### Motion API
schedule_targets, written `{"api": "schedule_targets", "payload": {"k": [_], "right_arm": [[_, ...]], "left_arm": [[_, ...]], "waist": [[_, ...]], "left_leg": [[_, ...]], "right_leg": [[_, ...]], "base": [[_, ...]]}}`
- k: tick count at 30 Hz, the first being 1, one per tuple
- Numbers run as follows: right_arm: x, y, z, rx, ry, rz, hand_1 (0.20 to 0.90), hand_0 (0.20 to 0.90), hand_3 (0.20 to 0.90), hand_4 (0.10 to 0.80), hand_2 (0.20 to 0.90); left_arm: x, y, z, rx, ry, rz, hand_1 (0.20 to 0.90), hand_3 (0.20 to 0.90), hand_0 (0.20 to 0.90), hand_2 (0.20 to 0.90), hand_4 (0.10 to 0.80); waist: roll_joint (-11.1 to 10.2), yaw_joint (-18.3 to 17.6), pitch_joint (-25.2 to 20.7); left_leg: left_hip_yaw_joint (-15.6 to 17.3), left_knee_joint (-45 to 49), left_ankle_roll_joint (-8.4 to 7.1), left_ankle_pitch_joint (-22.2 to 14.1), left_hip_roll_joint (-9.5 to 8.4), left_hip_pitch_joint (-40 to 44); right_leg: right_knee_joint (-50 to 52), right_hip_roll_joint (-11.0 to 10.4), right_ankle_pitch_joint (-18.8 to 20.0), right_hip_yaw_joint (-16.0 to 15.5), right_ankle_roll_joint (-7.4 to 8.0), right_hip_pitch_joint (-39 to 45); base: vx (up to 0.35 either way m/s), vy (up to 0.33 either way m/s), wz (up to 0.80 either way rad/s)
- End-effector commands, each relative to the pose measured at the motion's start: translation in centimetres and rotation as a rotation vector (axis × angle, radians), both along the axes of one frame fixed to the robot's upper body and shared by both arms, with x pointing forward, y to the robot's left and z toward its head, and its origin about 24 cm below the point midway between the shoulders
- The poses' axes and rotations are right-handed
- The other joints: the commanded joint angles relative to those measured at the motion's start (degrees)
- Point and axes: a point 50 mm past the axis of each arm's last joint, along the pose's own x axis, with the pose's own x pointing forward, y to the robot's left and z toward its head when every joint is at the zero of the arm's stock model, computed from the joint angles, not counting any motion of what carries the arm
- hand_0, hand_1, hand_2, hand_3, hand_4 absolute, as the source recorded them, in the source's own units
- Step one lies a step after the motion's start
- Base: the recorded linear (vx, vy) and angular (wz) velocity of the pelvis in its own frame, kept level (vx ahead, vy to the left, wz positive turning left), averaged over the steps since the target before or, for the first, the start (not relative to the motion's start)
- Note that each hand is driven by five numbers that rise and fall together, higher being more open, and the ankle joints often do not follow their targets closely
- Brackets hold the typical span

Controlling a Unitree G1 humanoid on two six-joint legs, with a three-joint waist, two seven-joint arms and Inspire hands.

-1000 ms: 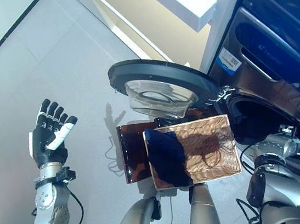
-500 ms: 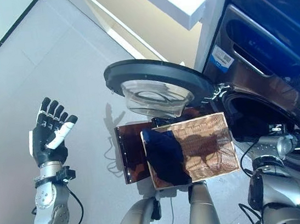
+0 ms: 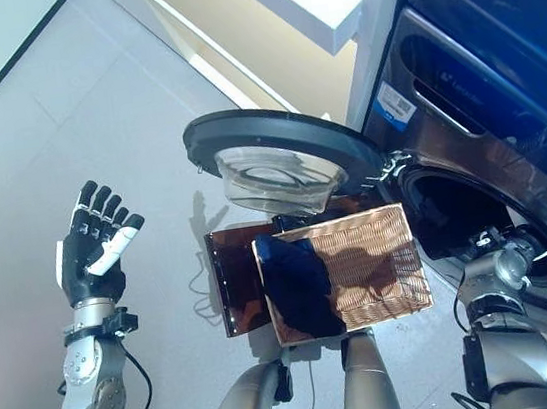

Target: Pick up the clothes and place them into the washing machine

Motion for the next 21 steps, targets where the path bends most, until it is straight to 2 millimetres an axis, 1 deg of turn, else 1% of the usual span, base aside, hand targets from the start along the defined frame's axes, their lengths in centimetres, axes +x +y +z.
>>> {"api": "schedule_targets", "payload": {"k": [1, 3, 5, 7, 10, 12, 13, 14, 15, 16, 17, 19, 21], "right_arm": [[2.1, -0.4, 7.1, -0.455, -0.047, 0.162, 0.9, 0.9, 0.9, 0.8, 0.9], [2.1, 0.1, 6.8, -0.541, 0.023, 0.208, 0.9, 0.9, 0.9, 0.8, 0.9], [2.1, 0.3, 6.6, -0.568, 0.054, 0.218, 0.9, 0.9, 0.9, 0.8, 0.9], [2.4, 1.2, 6.4, -0.666, 0.12, 0.264, 0.9, 0.9, 0.9, 0.8, 0.9], [2.3, 1.8, 6.0, -0.776, 0.204, 0.3, 0.9, 0.9, 0.9, 0.8, 0.9], [2.3, 2.0, 5.4, -0.89, 0.316, 0.339, 0.9, 0.9, 0.9, 0.8, 0.9], [2.4, 2.3, 5.5, -0.946, 0.344, 0.359, 0.9, 0.9, 0.9, 0.8, 0.9], [2.4, 2.4, 5.3, -0.998, 0.386, 0.368, 0.9, 0.9, 0.9, 0.8, 0.9], [2.4, 2.4, 5.3, -0.998, 0.386, 0.368, 0.9, 0.9, 0.9, 0.8, 0.9], [2.3, 2.5, 5.1, -1.089, 0.462, 0.379, 0.9, 0.9, 0.9, 0.8, 0.9], [2.4, 2.6, 5.1, -1.123, 0.485, 0.377, 0.9, 0.9, 0.9, 0.8, 0.9], [2.3, 2.5, 4.4, -1.18, 0.565, 0.39, 0.9, 0.9, 0.9, 0.8, 0.9], [2.3, 2.5, 4.2, -1.207, 0.598, 0.395, 0.9, 0.9, 0.9, 0.8, 0.9]], "left_arm": [[-1.0, 1.5, 3.7, 0.042, -0.23, 0.054, 0.9, 0.9, 0.9, 0.9, 0.8], [-1.0, 1.5, 3.5, 0.044, -0.222, 0.051, 0.9, 0.9, 0.9, 0.9, 0.8], [-1.0, 1.5, 3.4, 0.046, -0.217, 0.05, 0.9, 0.9, 0.9, 0.9, 0.8], [-1.1, 1.6, 3.4, 0.05, -0.217, 0.056, 0.9, 0.9, 0.9, 0.9, 0.8], [-1.2, 1.8, 3.5, 0.056, -0.222, 0.067, 0.9, 0.9, 0.9, 0.9, 0.8], [-1.2, 1.8, 3.4, 0.054, -0.22, 0.071, 0.9, 0.9, 0.9, 0.9, 0.8], [-1.2, 1.9, 3.4, 0.055, -0.217, 0.074, 0.9, 0.9, 0.9, 0.9, 0.8], [-1.3, 1.9, 3.4, 0.056, -0.217, 0.075, 0.9, 0.9, 0.9, 0.9, 0.8], [-1.3, 1.9, 3.4, 0.056, -0.217, 0.075, 0.9, 0.9, 0.9, 0.9, 0.8], [-1.3, 1.9, 3.4, 0.059, -0.218, 0.081, 0.9, 0.9, 0.9, 0.9, 0.8], [-1.2, 1.9, 3.5, 0.059, -0.223, 0.079, 0.9, 0.9, 0.9, 0.9, 0.8], [-1.2, 1.7, 3.5, 0.06, -0.226, 0.076, 0.9, 0.9, 0.9, 0.9, 0.8], [-1.1, 1.7, 3.5, 0.063, -0.225, 0.076, 0.9, 0.9, 0.9, 0.9, 0.8]], "waist": [[-2.3, 0.0, -5.0], [-2.5, -0.1, -5.0], [-2.5, -0.2, -5.1], [-2.7, -0.2, -5.2], [-2.8, -0.3, -5.4], [-2.8, -0.3, -5.3], [-2.8, -0.3, -5.5], [-2.8, -0.3, -5.5], [-2.8, -0.3, -5.5], [-2.8, -0.3, -5.5], [-2.9, -0.3, -5.5], [-2.9, -0.2, -5.5], [-2.9, -0.2, -5.4]], "left_leg": [[0.3, 2.0, -2.37, -6.0, -1.36, 1.1], [0.2, 2.2, -2.37, -6.1, -1.44, 1.2], [0.2, 2.3, -2.37, -6.1, -1.44, 1.1], [0.2, 2.5, -2.37, -6.1, -1.4, 1.0], [0.0, 2.7, -2.29, -6.0, -1.43, 0.7], [-0.1, 2.8, -2.24, -6.1, -1.45, 0.8], [0.0, 2.8, -2.19, -5.9, -1.45, 0.4], [-0.1, 2.8, -2.16, -5.9, -1.45, 0.4], [-0.1, 2.8, -2.16, -5.9, -1.45, 0.4], [-0.1, 2.9, -2.07, -6.0, -1.49, 0.4], [-0.1, 2.9, -2.04, -5.9, -1.51, 0.3], [-0.1, 3.0, -1.99, -5.9, -1.51, 0.2], [-0.1, 3.0, -2.0, -5.9, -1.5, 0.2]], "right_leg": [[-9.4, -0.2, 5.3, -1.7, -0.94, 3.1], [-9.5, -0.2, 5.3, -1.6, -0.92, 3.3], [-9.6, -0.2, 5.3, -1.7, -0.91, 3.4], [-9.8, -0.2, 5.6, -1.6, -0.92, 3.5], [-10.1, -0.2, 5.7, -1.6, -0.86, 3.5], [-10.0, -0.2, 5.5, -1.5, -0.85, 3.7], [-10.0, -0.2, 5.8, -1.5, -0.87, 3.3], [-10.0, -0.2, 5.8, -1.5, -0.87, 3.3], [-10.0, -0.2, 5.8, -1.5, -0.87, 3.3], [-10.0, -0.1, 5.8, -1.4, -0.86, 3.2], [-10.0, -0.1, 5.9, -1.4, -0.84, 3.1], [-9.9, -0.1, 5.9, -1.3, -0.84, 3.0], [-9.9, 0.0, 6.0, -1.3, -0.85, 3.1]], "base": [[0.0, 0.0, 0.0], [0.0, 0.0, 0.0], [0.0, 0.0, 0.0], [0.0, 0.0, 0.0], [0.0, 0.0, 0.0], [0.0, 0.0, 0.0], [0.0, 0.0, 0.0], [0.0, 0.0, 0.0], [-0.016, -0.007, -0.03], [-0.016, -0.004, -0.04], [-0.023, -0.004, -0.06], [-0.009, -0.001, -0.02], [0.0, 0.0, 0.0]]}}
